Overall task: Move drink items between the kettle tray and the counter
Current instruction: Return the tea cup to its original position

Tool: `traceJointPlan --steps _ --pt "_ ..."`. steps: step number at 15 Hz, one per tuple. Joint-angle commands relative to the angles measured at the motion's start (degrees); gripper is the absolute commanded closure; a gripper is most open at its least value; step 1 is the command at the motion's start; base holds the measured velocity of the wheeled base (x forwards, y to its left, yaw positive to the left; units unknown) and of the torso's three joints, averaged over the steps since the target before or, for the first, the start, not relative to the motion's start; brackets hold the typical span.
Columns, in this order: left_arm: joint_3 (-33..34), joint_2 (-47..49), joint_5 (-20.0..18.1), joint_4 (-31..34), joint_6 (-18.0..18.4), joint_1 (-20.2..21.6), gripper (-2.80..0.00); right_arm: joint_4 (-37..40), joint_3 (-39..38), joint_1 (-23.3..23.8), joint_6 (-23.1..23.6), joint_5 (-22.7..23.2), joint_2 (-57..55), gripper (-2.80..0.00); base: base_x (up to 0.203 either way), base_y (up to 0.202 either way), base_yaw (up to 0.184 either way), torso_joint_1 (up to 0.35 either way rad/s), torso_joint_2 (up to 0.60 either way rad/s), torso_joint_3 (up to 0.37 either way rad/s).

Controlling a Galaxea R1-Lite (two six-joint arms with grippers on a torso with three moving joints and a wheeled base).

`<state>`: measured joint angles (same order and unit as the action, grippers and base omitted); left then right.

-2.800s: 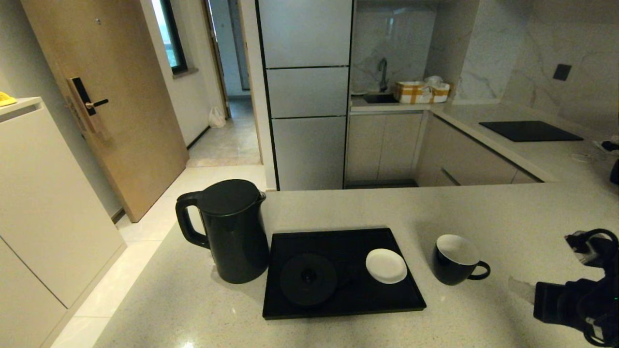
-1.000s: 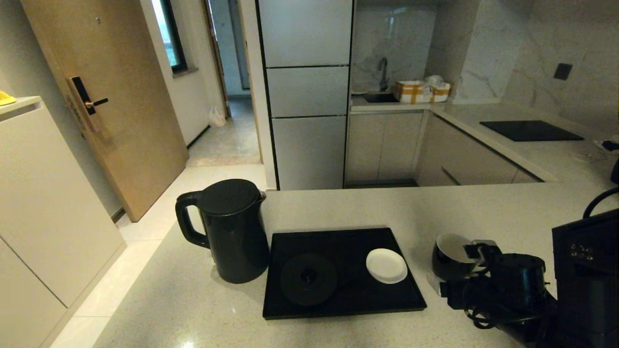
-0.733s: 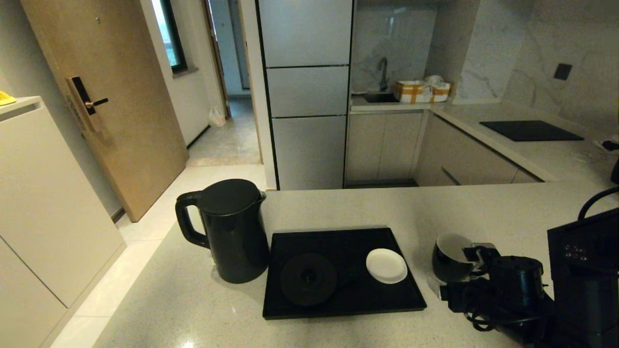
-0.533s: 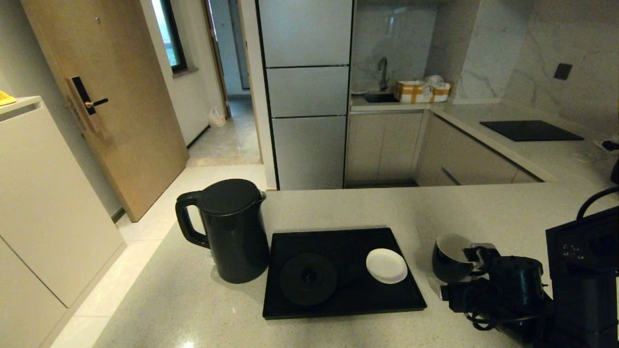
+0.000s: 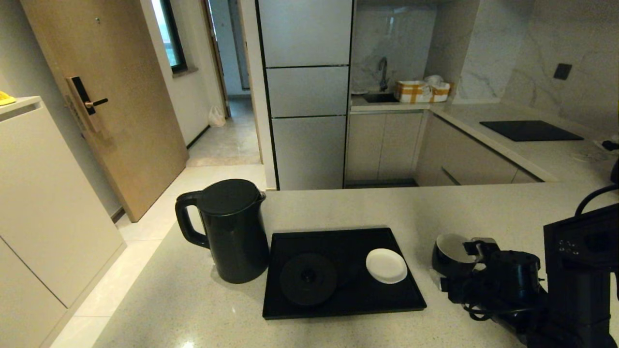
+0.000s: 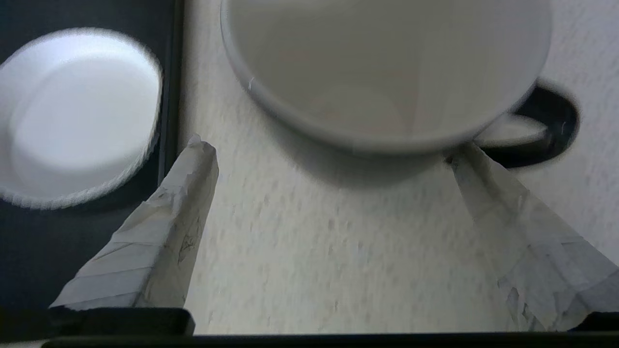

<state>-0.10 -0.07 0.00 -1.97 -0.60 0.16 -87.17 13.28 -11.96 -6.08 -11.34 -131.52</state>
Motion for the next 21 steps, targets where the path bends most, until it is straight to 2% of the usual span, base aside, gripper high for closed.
traceJointPlan --steps 1,8,15,21 --pt "0.01 0.07 0.0 -0.05 -0.02 0.11 0.0 -0.49 1.48 0.27 0.28 -0.53 -0.84 -2.8 0.0 0.0 0.0 0.0 0.0 0.0" --pt "0.01 0.07 0.0 -0.05 -0.02 0.1 0.0 -0.49 6.45 2.55 0.98 -0.97 -4.03 -2.8 0.0 0.0 0.0 0.0 0.0 0.0" --pt "0.01 0.07 0.0 -0.05 -0.02 0.02 0.0 -0.49 9.12 2.48 0.7 -3.15 -5.66 -2.8 0.0 0.0 0.0 0.0 0.0 0.0" --pt "0.01 0.07 0.0 -0.05 -0.02 0.02 0.0 -0.49 11.15 2.29 0.81 -3.08 -6.55 -2.8 0.0 0.0 0.0 0.0 0.0 0.0"
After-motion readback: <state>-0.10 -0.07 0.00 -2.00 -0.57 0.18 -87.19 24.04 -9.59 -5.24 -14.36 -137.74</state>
